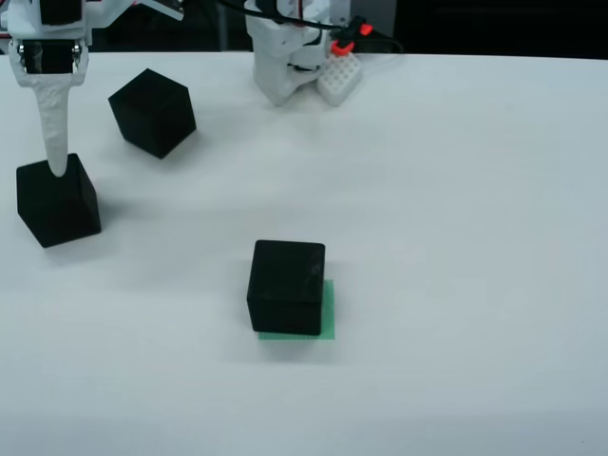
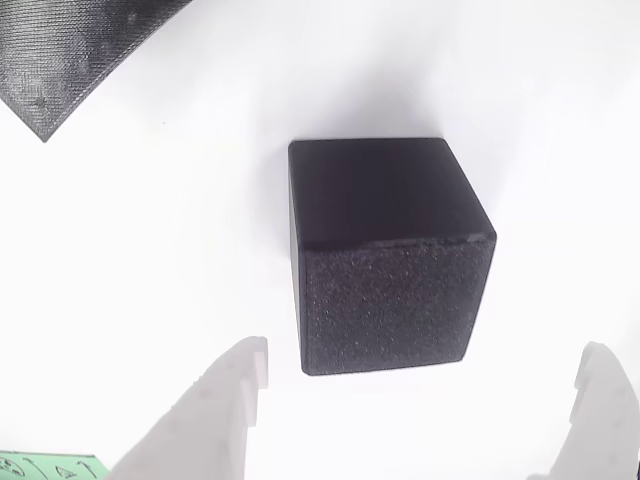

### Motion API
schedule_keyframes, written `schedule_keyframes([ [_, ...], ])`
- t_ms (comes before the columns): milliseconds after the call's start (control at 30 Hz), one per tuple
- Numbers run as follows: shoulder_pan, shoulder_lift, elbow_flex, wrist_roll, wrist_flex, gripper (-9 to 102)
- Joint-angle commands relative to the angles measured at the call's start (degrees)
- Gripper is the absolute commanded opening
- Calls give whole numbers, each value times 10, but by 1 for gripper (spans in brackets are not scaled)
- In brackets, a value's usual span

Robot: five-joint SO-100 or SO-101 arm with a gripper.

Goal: Stack 3 Blocks on the chosen place.

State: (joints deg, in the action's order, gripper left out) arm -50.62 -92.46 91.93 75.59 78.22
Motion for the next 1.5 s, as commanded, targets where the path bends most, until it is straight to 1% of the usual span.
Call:
schedule_keyframes([
  [0, -3, 16, -27, 11, -12, 39],
  [233, -11, 60, -44, 38, -13, 39],
  [367, -15, 96, -68, 39, -18, 39],
  [567, -23, 132, -78, 39, -48, 39],
  [967, -19, 188, -101, 39, -61, 39],
  [1033, -18, 198, -110, 39, -62, 36],
  [1167, -18, 214, -118, 39, -62, 28],
  [1333, -14, 207, -112, 38, -62, 23],
  [1467, 1, 161, -78, 38, -62, 19],
])
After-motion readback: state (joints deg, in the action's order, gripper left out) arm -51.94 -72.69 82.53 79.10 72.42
